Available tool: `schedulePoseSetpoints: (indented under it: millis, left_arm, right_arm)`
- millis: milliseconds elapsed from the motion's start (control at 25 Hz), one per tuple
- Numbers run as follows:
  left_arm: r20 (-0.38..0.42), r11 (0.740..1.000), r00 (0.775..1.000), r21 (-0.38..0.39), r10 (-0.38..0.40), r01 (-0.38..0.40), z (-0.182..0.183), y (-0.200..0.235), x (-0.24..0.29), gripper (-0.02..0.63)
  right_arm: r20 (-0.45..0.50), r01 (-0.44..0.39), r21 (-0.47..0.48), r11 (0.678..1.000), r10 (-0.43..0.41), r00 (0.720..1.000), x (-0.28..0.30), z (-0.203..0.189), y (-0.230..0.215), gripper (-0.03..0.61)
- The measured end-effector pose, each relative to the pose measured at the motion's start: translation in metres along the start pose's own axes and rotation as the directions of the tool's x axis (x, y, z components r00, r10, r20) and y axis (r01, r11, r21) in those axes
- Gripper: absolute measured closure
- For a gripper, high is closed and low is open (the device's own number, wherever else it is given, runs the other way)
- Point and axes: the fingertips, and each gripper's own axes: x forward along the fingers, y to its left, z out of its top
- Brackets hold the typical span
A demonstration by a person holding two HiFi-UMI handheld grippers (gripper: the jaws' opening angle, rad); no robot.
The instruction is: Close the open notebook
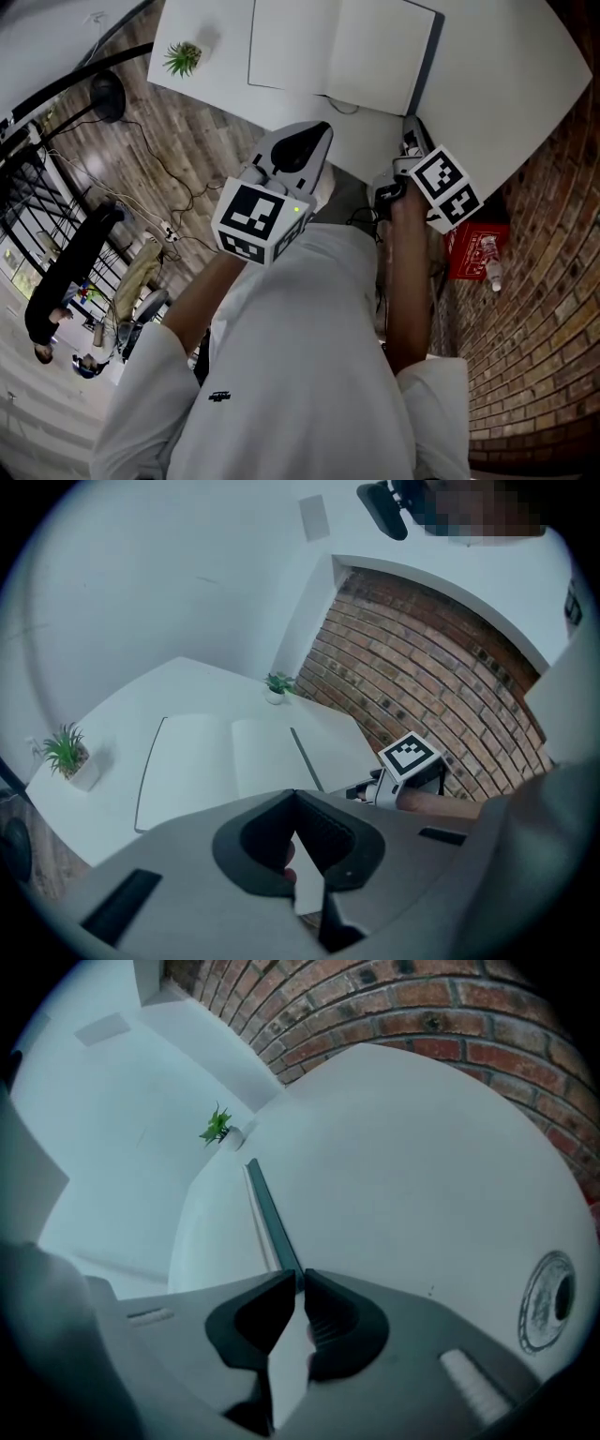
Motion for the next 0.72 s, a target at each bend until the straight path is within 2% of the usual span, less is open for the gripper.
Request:
schedulePoseSetpoints:
  millis: [200,360,560,720]
  left_arm:
    - [-0.001,1.000,1.000,0.002,-0.002,0.002,0.001,0.001,0.000,0.611]
    - [0.003,1.000,1.000,0.006,-0.001,0.001,0.002,0.000,-0.003,0.611]
    - [0.015,1.000,1.000,0.005,0.007,-0.007,0.004,0.005,-0.009,0.611]
    - [0.020,1.000,1.000,0.004,0.009,-0.009,0.004,0.005,-0.012,0.611]
  right_arm:
    - [-0.013,0.102,-0.064,0.993,-0.103,0.995,0.003,-0.001,-0.001,0.543]
    - [0.010,0.158,-0.027,0.987,-0.158,0.987,0.002,-0.001,-0.004,0.568]
    - [0.039,0.111,0.026,0.994,-0.112,0.993,-0.002,0.000,-0.001,0.569]
    - [0.062,0.043,0.018,0.999,-0.044,0.997,-0.011,0.003,0.011,0.571]
